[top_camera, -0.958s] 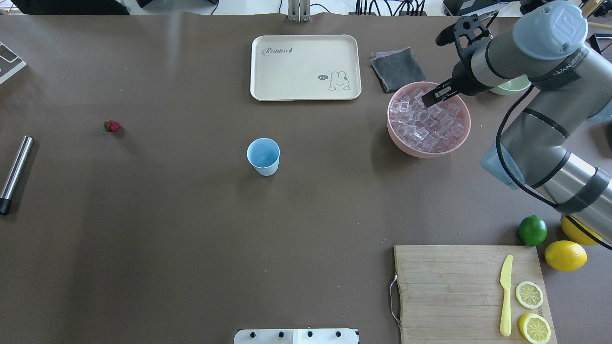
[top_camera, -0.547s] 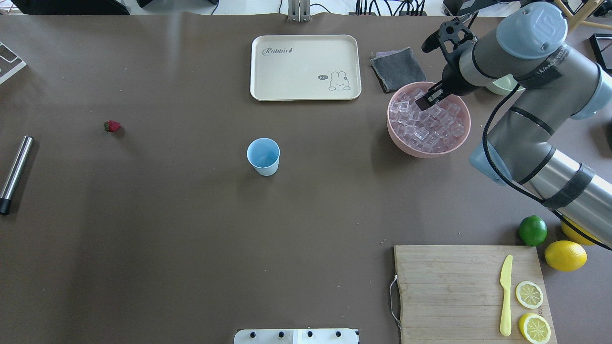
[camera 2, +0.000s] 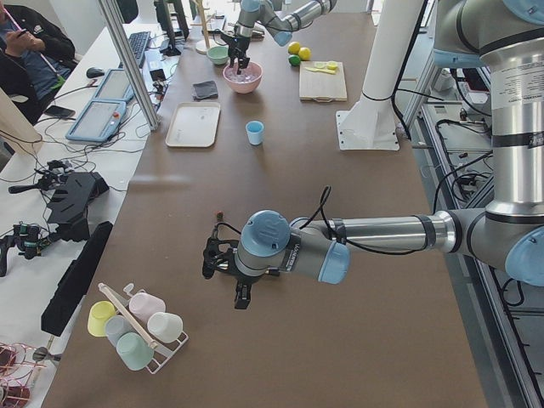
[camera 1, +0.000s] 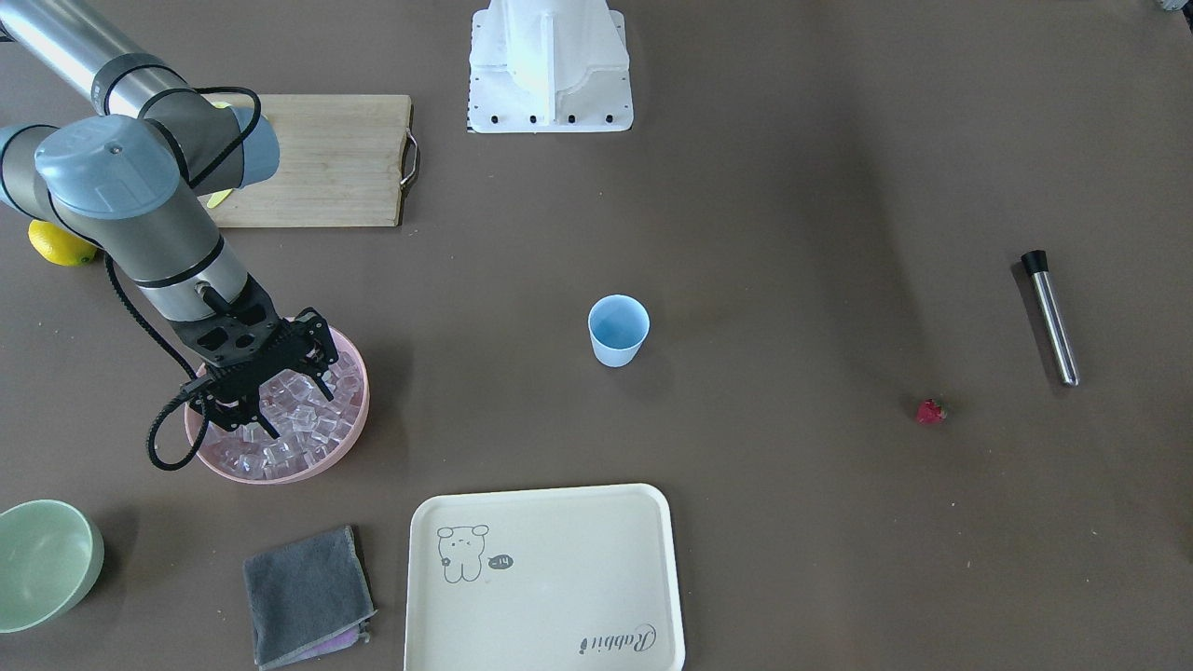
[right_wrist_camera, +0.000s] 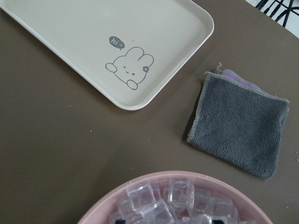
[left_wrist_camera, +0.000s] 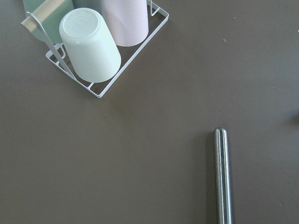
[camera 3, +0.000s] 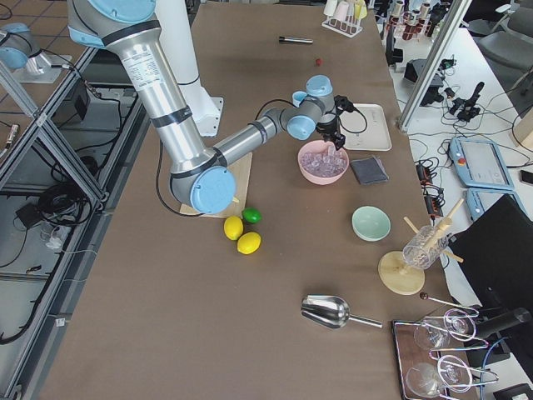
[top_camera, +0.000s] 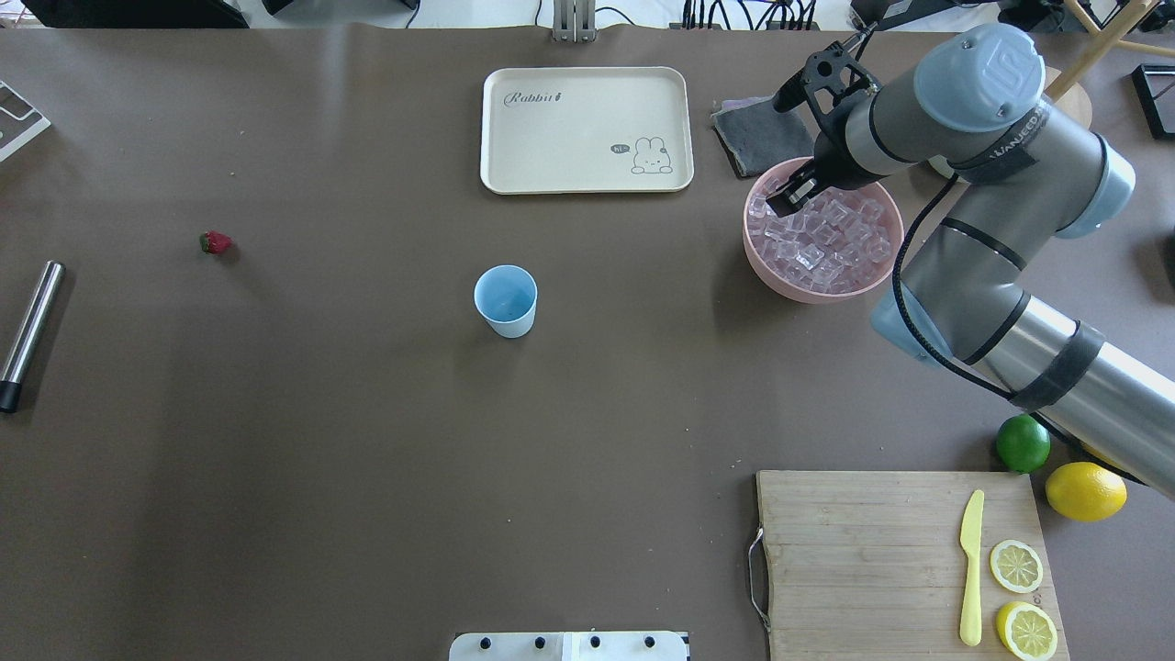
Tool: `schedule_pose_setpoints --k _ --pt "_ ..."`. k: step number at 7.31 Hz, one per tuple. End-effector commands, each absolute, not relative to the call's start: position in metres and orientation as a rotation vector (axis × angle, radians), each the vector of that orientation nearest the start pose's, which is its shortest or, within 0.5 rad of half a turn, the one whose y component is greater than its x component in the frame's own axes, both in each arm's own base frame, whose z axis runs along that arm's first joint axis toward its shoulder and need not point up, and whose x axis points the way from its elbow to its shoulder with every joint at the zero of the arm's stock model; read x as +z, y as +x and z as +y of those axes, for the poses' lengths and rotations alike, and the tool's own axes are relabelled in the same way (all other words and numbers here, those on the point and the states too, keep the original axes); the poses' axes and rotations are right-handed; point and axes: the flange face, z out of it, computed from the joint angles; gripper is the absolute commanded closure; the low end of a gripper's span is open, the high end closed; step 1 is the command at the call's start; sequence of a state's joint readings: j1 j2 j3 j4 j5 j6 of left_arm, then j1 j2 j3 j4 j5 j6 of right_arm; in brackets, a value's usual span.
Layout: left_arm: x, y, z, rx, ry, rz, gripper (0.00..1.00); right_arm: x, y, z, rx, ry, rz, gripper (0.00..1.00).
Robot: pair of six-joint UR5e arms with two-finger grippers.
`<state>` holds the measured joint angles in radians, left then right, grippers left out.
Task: Mash ice and strawberries in cup
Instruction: 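Close the right gripper on a clear ice cube in the bowl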
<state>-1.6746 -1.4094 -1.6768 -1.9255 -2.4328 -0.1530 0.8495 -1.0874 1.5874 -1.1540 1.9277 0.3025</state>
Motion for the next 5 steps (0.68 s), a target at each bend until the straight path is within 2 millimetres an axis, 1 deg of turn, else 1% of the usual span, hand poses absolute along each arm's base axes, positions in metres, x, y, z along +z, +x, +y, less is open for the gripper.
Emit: schedule_pose_setpoints --k 1,3,5 --pt "0.637 -0.108 -0.426 -0.124 0.262 0.861 0.01 0.321 -0.393 -0.574 -0.572 0.654 -0.735 0.39" --pt "0.637 -0.108 -0.425 -0.124 0.263 0.865 0.01 0.330 -0.390 -0.574 -0.619 0.663 -0.709 0.39" --pt "0.634 -0.108 -0.420 -0.122 0.266 0.865 0.01 0.335 -0.397 -0.575 -0.623 0.643 -0.701 0.39"
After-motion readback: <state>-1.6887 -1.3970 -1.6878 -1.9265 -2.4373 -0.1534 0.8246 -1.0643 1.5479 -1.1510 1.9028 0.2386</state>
